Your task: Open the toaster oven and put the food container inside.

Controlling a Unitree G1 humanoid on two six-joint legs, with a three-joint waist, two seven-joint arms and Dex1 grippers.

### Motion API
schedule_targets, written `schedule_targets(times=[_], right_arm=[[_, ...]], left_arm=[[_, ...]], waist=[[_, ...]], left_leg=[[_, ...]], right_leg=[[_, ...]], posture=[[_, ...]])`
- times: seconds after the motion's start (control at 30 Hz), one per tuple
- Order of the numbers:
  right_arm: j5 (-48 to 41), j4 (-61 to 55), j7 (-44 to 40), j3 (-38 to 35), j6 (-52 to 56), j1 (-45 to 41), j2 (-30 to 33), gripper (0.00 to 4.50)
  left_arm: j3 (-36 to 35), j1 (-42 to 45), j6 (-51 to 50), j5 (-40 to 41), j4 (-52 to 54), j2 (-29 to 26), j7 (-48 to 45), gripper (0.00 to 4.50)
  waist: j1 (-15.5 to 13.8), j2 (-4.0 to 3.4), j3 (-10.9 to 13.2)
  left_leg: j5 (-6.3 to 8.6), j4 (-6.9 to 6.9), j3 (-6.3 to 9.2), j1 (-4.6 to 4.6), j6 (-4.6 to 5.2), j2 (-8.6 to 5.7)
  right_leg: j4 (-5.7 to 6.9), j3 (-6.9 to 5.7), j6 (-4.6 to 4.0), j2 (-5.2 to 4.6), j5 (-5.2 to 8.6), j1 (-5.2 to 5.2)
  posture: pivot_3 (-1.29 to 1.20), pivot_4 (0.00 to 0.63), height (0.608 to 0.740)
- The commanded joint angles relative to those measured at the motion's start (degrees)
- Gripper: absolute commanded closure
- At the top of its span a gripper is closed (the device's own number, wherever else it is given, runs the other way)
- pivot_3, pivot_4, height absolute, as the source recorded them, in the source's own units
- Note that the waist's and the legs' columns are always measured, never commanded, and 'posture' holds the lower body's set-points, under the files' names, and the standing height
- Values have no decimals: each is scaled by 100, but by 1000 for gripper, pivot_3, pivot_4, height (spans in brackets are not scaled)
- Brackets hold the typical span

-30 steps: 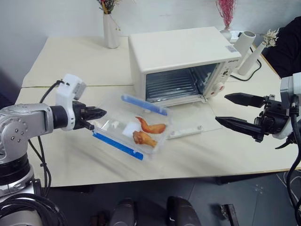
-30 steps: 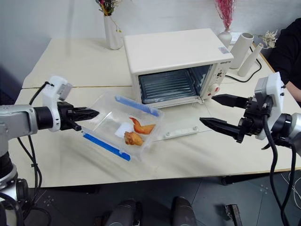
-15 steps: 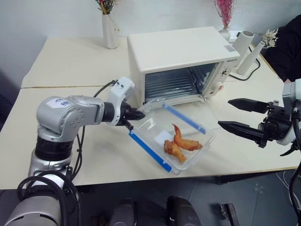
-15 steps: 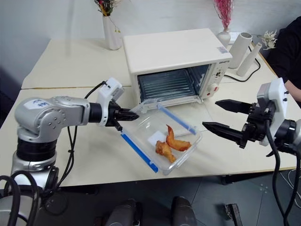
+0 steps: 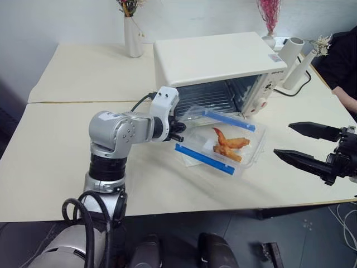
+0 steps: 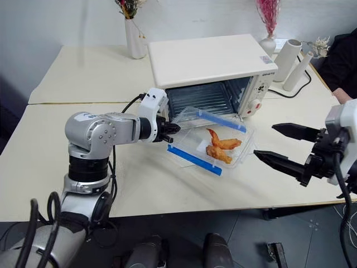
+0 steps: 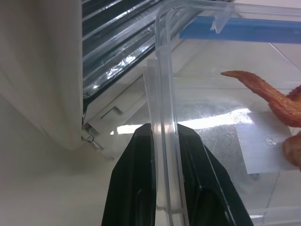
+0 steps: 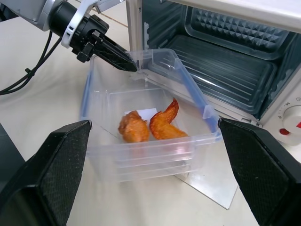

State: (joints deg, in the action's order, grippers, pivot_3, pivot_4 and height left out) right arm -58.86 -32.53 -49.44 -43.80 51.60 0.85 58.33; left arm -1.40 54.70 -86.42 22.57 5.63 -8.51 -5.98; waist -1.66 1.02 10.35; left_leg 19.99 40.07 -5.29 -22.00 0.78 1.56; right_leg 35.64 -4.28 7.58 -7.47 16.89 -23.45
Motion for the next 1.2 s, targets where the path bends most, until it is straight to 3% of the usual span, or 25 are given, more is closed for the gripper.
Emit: schedule_targets(times=[0.03, 0.17, 0.2, 0.47, 0.8, 1.03, 1.17, 1.2], right_arm=[[70, 34, -23, -165, -150, 29, 31, 0], [121, 38, 6, -108, -230, 79, -42, 0], [122, 37, 15, -100, -243, 83, -58, 0], [264, 131, 11, 10, -420, 150, -163, 0], [434, 219, -65, 76, -544, 249, -116, 0], [312, 216, -33, 115, -454, 58, -15, 0], [-38, 41, -25, 68, -274, -44, 43, 0], [-149, -16, -39, 55, -223, -49, 65, 184]], left_arm=[[-186, 151, 115, -288, -90, 329, 344, 4226], [-313, 211, 147, -485, -123, 567, 550, 4226], [-326, 212, 158, -529, -115, 589, 581, 3506], [-71, 186, 128, -533, 128, 312, 356, 1250], [326, 36, 1309, -172, 1007, -829, -950, 1250], [-421, -1, 2212, 364, 918, -1170, -1726, 1250], [-1070, -242, 2255, 1466, 903, -1769, -3118, 1250], [-1153, -330, 2205, 1723, 876, -1986, -3497, 1429]], waist=[[-17, 0, 0], [-96, 0, 0], [-107, 0, 0], [-112, 0, 0], [-88, -1, 0], [-79, -1, 0], [8, -3, 0], [32, -5, -1]], left_leg=[[-1, 1, 0, 0, 1, -1], [-5, 6, 0, -1, 3, -5], [-7, 6, 0, -1, 4, -5], [-9, 5, 0, 0, 3, -5], [-10, 2, 0, -2, -3, -2], [-11, 2, -2, -2, -3, -2], [-11, 1, -2, -2, -3, -1], [-11, -2, -2, -1, -3, 1]], right_leg=[[0, 0, 0, -1, 0, 0], [-4, 1, 3, -3, -2, 2], [-5, 3, 3, -3, -2, 2], [-1, 6, 2, -2, -2, 1], [1, 4, 2, 0, -2, -3], [1, 4, 2, 2, -2, -3], [8, 0, 2, 2, -2, -4], [9, -1, 1, 3, -1, -5]], posture=[[0, 150, 740], [0, 150, 740], [0, 150, 740], [0, 150, 740], [0, 150, 740], [0, 150, 740], [0, 150, 740], [0, 150, 740]])
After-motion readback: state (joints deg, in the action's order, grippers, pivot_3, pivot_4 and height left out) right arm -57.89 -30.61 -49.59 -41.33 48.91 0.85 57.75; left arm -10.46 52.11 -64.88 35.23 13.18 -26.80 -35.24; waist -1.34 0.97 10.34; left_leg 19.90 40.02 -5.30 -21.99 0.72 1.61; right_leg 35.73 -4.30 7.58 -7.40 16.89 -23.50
